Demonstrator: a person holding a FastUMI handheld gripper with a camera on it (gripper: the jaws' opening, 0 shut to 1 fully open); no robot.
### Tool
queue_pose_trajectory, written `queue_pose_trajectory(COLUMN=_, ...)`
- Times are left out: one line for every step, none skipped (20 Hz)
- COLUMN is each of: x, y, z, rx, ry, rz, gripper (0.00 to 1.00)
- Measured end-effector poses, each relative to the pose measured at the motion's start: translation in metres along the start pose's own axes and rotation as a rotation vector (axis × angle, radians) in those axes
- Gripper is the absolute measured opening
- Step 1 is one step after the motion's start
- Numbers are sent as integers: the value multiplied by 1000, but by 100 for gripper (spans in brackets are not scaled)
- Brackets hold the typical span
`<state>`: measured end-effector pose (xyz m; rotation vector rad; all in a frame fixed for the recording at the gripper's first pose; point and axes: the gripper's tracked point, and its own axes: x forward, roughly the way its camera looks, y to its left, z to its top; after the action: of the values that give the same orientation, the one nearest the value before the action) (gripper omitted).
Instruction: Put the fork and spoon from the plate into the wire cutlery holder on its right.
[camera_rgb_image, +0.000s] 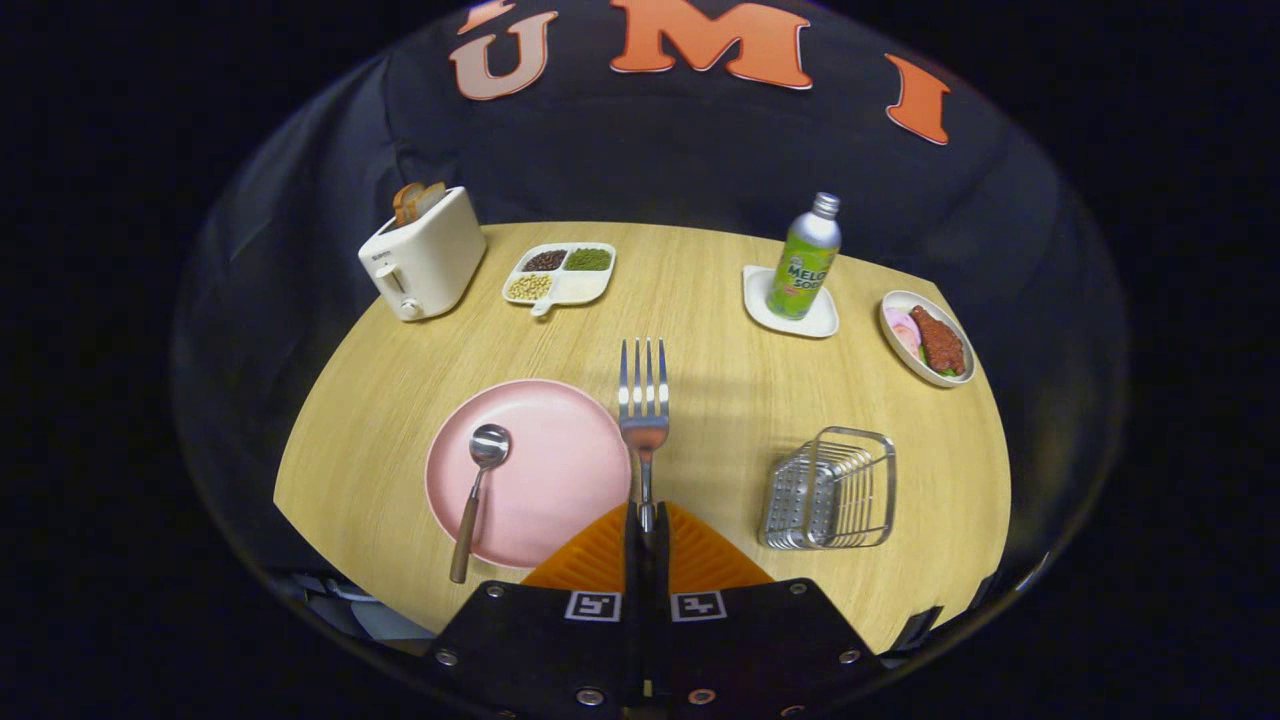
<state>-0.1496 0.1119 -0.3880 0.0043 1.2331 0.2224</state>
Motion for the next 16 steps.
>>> queue_pose_trajectory(x=-2, y=-15, z=-6, rx=-2, ry=19, rz=-18, gripper=4)
queue_pose_trajectory(x=-4, y=-29, z=-17, rx=-3, ry=44, rz=-40, gripper=4)
queue_pose_trajectory(x=-6, y=-43, z=-23, rx=4, ry=63, rz=-59, gripper=4)
queue_pose_trajectory(x=-7, y=-55, z=-28, rx=17, ry=79, rz=-74, gripper=4)
queue_pose_trajectory(x=-9, y=-66, z=-32, rx=33, ry=96, rz=-83, gripper=4)
queue_pose_trajectory(x=-11, y=-76, z=-37, rx=44, ry=110, rz=-94, gripper=4)
queue_pose_trajectory(x=-11, y=-87, z=-38, rx=47, ry=116, rz=-110, gripper=4)
queue_pose_trajectory(x=-12, y=-96, z=-39, rx=42, ry=123, rz=-129, gripper=4)
queue_pose_trajectory(x=-12, y=-104, z=-40, rx=36, ry=133, rz=-145, gripper=4)
queue_pose_trajectory(x=-12, y=-108, z=-41, rx=35, ry=144, rz=-155, gripper=4)
queue_pose_trajectory(x=-11, y=-111, z=-42, rx=38, ry=156, rz=-160, gripper=4)
queue_pose_trajectory(x=-9, y=-113, z=-45, rx=42, ry=168, rz=-164, gripper=4)
queue_pose_trajectory(x=-8, y=-116, z=-47, rx=44, ry=179, rz=-164, gripper=4)
queue_pose_trajectory(x=-8, y=-116, z=-49, rx=46, ry=189, rz=-166, gripper=4)
queue_pose_trajectory(x=-7, y=-117, z=-51, rx=48, ry=197, rz=-165, gripper=4)
queue_pose_trajectory(x=-7, y=-119, z=-53, rx=56, ry=201, rz=-161, gripper=4)
